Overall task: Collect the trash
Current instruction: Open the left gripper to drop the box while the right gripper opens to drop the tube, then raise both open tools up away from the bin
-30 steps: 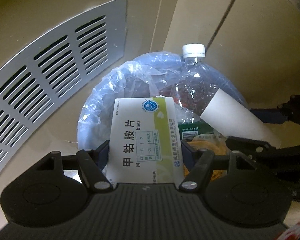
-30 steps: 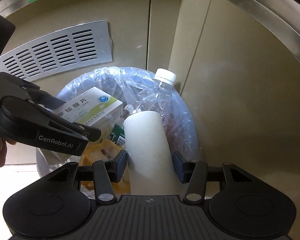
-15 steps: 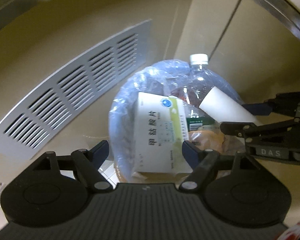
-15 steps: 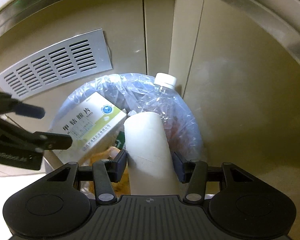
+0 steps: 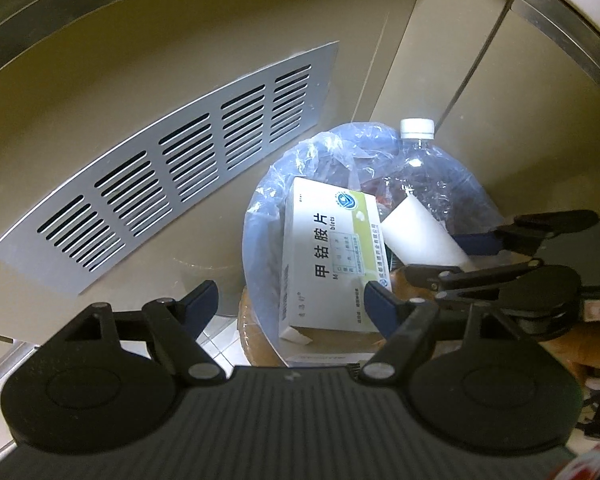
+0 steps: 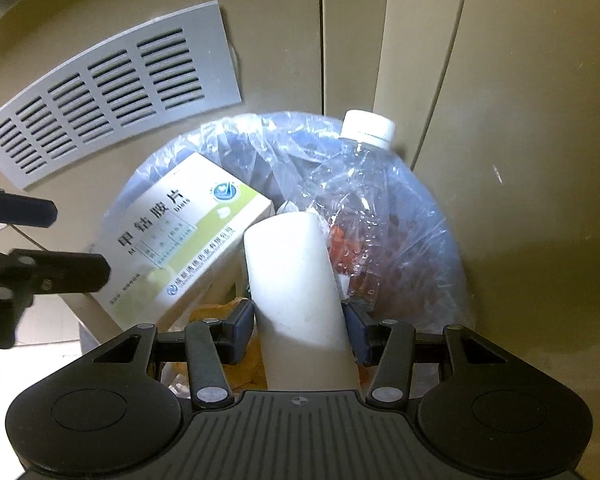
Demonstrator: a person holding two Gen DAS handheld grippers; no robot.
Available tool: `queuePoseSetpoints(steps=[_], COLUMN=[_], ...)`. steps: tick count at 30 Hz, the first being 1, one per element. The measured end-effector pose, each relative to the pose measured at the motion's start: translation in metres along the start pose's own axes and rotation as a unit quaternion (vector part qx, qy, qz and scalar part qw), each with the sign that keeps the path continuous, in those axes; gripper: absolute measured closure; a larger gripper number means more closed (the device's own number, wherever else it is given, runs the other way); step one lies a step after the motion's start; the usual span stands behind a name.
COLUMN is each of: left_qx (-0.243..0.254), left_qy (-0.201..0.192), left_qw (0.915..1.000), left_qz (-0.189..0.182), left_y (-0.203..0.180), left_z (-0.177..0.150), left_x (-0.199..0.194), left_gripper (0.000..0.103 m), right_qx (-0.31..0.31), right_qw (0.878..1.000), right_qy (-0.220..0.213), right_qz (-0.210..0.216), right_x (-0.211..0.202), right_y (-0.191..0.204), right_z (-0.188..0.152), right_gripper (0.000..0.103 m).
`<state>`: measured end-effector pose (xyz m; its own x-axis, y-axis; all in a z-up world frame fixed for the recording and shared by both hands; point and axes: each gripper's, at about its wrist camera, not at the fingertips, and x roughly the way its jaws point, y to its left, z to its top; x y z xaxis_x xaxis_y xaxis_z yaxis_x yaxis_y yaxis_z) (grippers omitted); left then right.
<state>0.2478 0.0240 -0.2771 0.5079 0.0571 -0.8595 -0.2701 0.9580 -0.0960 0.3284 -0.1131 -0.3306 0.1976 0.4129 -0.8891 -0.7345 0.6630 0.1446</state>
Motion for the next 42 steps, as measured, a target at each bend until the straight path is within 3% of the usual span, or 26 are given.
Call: queuePoseSetpoints(steps=[7,10,24,36,42], left_qx=[0.006,0.008,0.016,-0.002,-0.04], left_qy=[-0.001,-0.004,-0.019,-0.033,-0.052], left_qw=[1.0,1.0,0.9997,0.9995,0.9978], left_qz=[-0.001,0.0,-0.003,0.003,0.005], left_y=[-0.001,-0.001,-0.007,-0.017,-0.019], left_z=[0.002,0.003,0.004,0.007,0.01], left_x=[-0.002,-0.005,-0.032,-0.077,-0.102], left_gripper=[0.026,0.026,0.026,0.026,0.012], right_qx=[0.004,0.007,0.036,0.088,0.091], right_qw=[1.0,1.0,0.998,0.994,0.993], right_qy=[-0.012,-0.02,-0.047,-0.067,-0.077], right_qz=[0.007,0.01,-0.004,0.012,0.022], right_x=[-0.016,-0.027,-0.08,-0.144,-0.172], right_y=[-0.008,-0.008,-0.011,-0.006,0.001], right_z=[0.002,0.002,-0.012,-0.012,-0.011], right_gripper=[0.051,0.035,0.035,0.035,0.032])
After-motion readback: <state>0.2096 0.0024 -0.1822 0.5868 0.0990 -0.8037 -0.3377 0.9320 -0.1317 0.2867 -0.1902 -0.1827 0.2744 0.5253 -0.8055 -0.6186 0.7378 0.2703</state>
